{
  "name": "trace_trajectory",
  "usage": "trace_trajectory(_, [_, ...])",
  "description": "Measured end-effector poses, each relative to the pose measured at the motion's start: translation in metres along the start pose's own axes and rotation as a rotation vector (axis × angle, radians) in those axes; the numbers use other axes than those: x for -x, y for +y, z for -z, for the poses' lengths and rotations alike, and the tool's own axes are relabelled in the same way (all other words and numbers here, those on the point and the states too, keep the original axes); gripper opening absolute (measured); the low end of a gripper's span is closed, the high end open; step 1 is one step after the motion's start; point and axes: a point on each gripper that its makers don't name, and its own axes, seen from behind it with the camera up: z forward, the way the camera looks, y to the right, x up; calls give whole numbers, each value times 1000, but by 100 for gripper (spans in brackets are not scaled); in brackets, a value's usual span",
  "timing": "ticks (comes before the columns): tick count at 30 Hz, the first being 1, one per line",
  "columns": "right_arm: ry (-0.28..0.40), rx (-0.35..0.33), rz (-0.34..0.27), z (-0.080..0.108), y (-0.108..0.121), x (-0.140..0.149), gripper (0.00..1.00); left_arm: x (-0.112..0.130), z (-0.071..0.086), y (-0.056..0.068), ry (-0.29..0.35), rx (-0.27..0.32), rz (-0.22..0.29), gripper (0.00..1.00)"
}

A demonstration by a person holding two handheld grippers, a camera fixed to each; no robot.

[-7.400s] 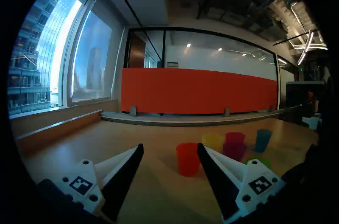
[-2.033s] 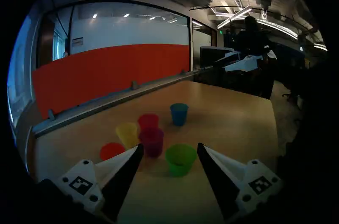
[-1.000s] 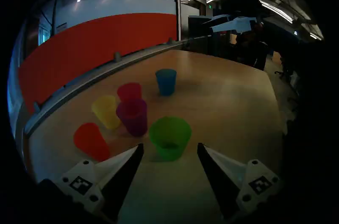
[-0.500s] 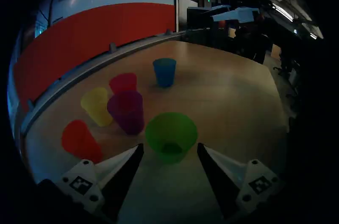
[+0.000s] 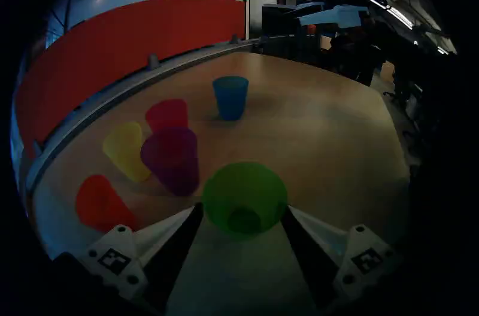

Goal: Pour water

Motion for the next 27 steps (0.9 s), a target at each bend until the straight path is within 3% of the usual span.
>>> trace_trajectory(14, [-6, 0, -11, -6, 4, 4, 100, -5, -11, 4, -3, 25, -7, 92])
trace_trajectory(27, [-10, 0, -10, -9, 6, 6, 100, -10, -15, -5, 22, -18, 6, 90])
